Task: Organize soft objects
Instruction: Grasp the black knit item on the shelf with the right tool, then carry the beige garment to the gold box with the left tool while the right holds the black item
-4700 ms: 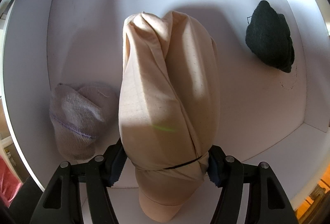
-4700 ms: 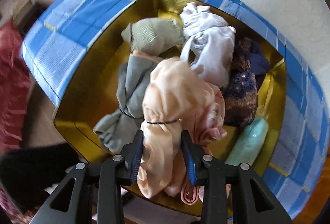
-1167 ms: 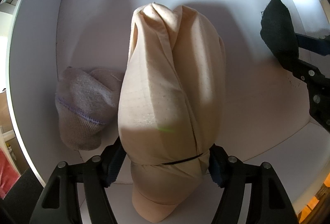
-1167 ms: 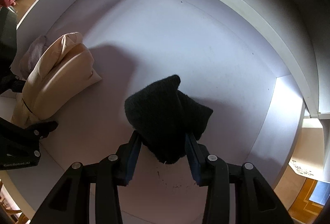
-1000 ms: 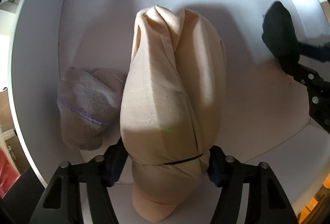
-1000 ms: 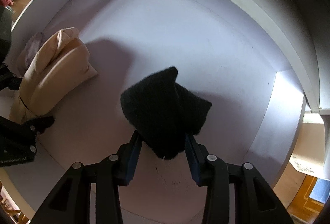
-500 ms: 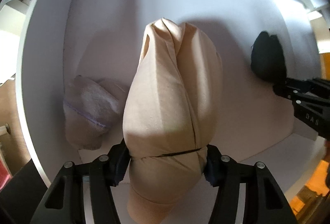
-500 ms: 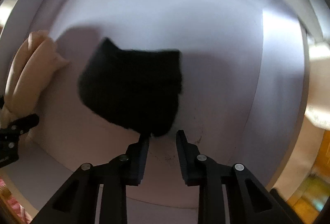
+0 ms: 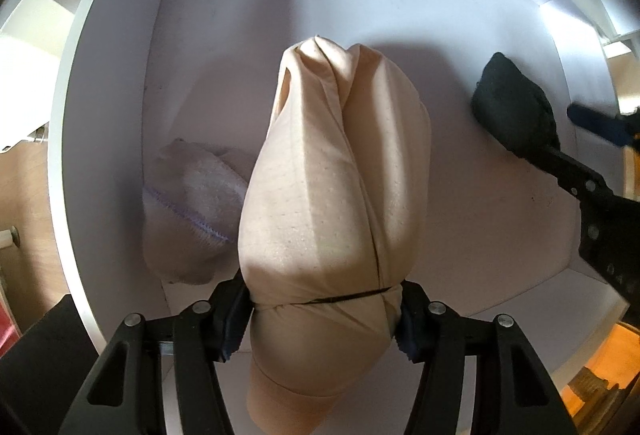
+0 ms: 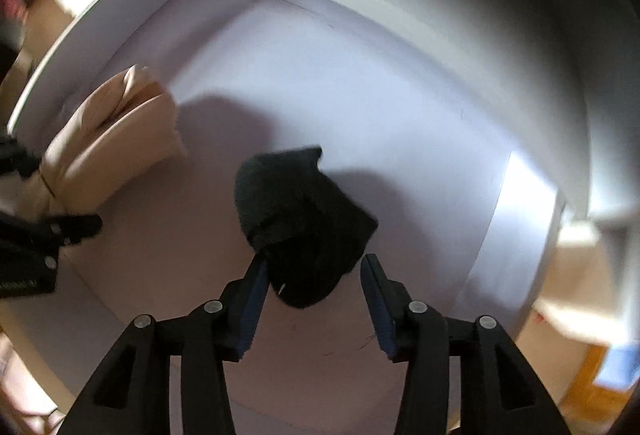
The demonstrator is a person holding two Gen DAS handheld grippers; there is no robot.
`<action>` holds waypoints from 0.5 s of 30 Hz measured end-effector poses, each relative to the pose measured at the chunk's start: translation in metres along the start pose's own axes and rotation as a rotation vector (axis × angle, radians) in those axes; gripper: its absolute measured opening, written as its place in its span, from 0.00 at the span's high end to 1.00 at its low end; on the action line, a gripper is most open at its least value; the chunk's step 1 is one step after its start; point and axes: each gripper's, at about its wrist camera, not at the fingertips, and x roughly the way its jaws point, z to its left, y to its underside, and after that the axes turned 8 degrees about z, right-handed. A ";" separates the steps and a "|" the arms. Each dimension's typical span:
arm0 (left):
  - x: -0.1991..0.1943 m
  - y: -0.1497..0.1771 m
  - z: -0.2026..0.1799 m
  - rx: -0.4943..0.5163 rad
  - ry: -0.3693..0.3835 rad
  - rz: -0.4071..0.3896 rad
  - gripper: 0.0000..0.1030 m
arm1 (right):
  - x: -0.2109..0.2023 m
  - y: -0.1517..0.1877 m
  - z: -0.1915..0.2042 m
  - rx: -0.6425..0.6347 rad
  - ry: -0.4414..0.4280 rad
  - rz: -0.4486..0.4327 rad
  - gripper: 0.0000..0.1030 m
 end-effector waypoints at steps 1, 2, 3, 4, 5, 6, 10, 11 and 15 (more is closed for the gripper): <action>-0.001 0.002 0.000 -0.002 0.003 0.001 0.42 | 0.000 -0.002 0.002 -0.038 -0.006 -0.009 0.45; -0.003 0.003 0.000 -0.003 0.006 0.001 0.42 | 0.002 -0.003 0.003 -0.064 -0.005 -0.011 0.43; -0.002 0.001 0.000 -0.003 0.008 0.001 0.42 | 0.006 -0.005 0.003 -0.089 0.006 -0.012 0.42; -0.004 0.001 0.004 -0.003 0.011 0.000 0.42 | 0.009 -0.006 0.003 -0.097 0.007 -0.010 0.42; -0.004 0.001 0.005 -0.004 0.014 -0.001 0.42 | 0.014 -0.009 0.002 -0.102 -0.005 -0.001 0.42; -0.004 0.001 0.006 -0.005 0.015 -0.001 0.42 | 0.019 -0.015 0.003 -0.095 -0.022 0.011 0.42; -0.002 0.001 0.009 -0.005 0.012 0.000 0.42 | 0.040 -0.018 -0.015 -0.001 -0.092 0.065 0.42; -0.002 0.000 0.009 -0.005 0.011 -0.001 0.42 | 0.044 -0.016 -0.021 0.019 -0.110 0.071 0.42; -0.006 0.000 0.007 -0.001 0.002 -0.016 0.43 | 0.052 -0.013 -0.035 0.076 -0.127 0.106 0.45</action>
